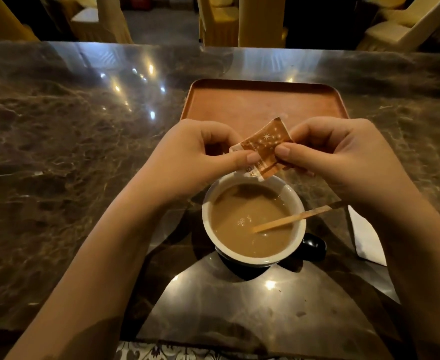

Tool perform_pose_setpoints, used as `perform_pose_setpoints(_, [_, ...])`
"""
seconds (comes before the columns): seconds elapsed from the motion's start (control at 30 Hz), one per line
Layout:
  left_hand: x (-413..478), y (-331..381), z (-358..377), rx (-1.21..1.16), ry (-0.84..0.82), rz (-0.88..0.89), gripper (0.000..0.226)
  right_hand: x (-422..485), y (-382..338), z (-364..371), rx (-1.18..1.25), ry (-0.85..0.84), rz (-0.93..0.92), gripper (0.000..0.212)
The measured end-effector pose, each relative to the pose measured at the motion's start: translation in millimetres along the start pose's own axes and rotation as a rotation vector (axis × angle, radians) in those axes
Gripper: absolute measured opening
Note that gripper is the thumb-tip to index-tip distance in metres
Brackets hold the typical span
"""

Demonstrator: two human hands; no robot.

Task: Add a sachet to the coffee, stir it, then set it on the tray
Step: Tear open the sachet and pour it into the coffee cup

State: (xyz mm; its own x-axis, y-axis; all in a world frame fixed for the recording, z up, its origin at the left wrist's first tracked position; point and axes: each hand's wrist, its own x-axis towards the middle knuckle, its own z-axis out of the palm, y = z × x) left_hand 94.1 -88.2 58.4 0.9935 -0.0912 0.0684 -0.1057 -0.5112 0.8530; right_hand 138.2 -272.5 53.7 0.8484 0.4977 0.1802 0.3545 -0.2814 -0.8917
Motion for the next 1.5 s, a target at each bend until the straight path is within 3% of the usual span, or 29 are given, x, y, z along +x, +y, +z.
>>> perform_pose_setpoints(0.83, [-1.7, -3.3, 4.8, -0.038, 0.039, -0.027, 0.019, -2.3, -0.1, -2.3, 0.019, -0.055, -0.006, 0.017])
perform_pose_setpoints(1.13, [-2.6, -1.7, -0.7, -0.037, -0.059, -0.034, 0.024, -2.8, 1.5, -2.1, 0.017, -0.031, 0.008, 0.019])
perform_pose_setpoints(1.5, [-2.8, -2.9, 7.2, -0.038, 0.004, -0.021, 0.019, -3.4, 2.0, -2.8, 0.010, -0.113, -0.006, 0.024])
